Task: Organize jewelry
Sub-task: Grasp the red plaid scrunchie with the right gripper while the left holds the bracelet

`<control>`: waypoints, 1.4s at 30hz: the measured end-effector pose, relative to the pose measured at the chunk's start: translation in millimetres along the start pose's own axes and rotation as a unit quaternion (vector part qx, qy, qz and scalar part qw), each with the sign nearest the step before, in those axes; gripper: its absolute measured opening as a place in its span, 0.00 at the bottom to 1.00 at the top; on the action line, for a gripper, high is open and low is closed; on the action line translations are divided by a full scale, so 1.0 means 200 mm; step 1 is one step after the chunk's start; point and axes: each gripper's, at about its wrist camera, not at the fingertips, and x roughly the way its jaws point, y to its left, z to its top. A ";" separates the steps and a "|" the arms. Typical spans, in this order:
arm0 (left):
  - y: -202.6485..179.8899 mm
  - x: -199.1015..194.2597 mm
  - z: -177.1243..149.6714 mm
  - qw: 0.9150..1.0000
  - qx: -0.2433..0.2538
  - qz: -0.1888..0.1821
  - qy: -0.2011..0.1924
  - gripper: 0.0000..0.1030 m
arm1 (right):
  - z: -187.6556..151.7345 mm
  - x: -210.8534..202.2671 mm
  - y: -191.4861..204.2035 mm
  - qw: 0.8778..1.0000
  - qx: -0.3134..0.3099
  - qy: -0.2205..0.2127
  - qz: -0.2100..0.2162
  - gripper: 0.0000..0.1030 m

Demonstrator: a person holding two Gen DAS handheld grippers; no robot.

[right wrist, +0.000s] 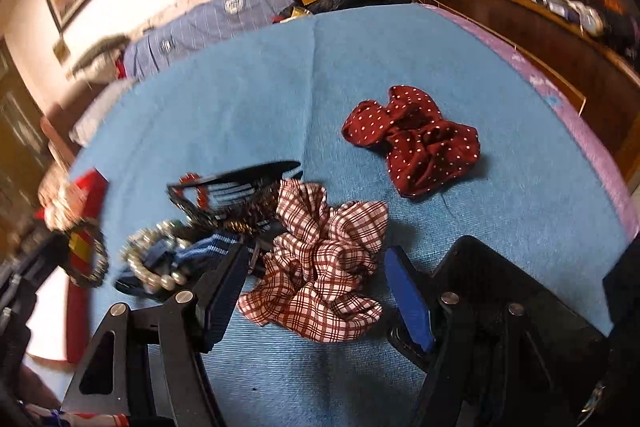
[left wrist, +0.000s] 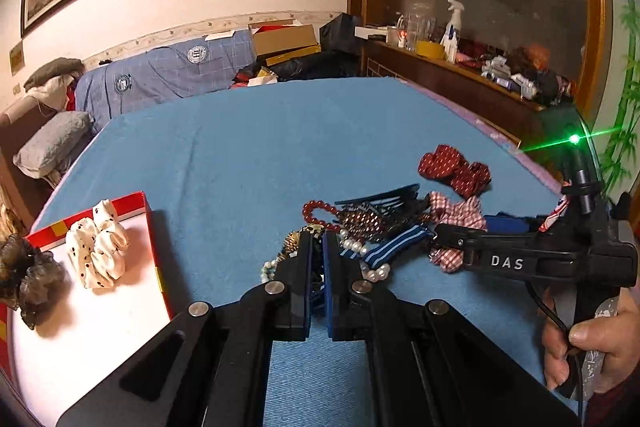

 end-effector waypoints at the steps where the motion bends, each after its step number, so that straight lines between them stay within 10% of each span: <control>1: 0.00 0.00 -0.01 1.000 0.001 0.000 0.003 0.04 | -0.01 0.01 0.01 1.000 -0.005 0.003 -0.005 0.67; 4: 0.01 0.01 -0.02 1.000 -0.002 0.001 0.003 0.04 | -0.02 0.03 0.01 1.000 -0.015 0.007 0.004 0.56; 6: 0.01 0.01 -0.02 1.000 -0.004 0.007 0.004 0.04 | -0.03 0.02 0.01 1.000 -0.021 0.000 -0.002 0.18; 7: 0.02 0.02 -0.02 1.000 -0.006 0.008 0.006 0.04 | -0.03 0.01 0.01 1.000 -0.021 -0.004 -0.006 0.14; 17: 0.03 0.02 -0.02 1.000 -0.012 0.020 0.004 0.04 | -0.03 -0.34 0.06 0.982 -0.029 -0.157 0.096 0.15; 42: 0.07 -0.03 0.00 0.999 -0.022 0.043 -0.013 0.04 | -0.07 -0.31 0.25 0.974 -0.091 -0.138 0.153 0.16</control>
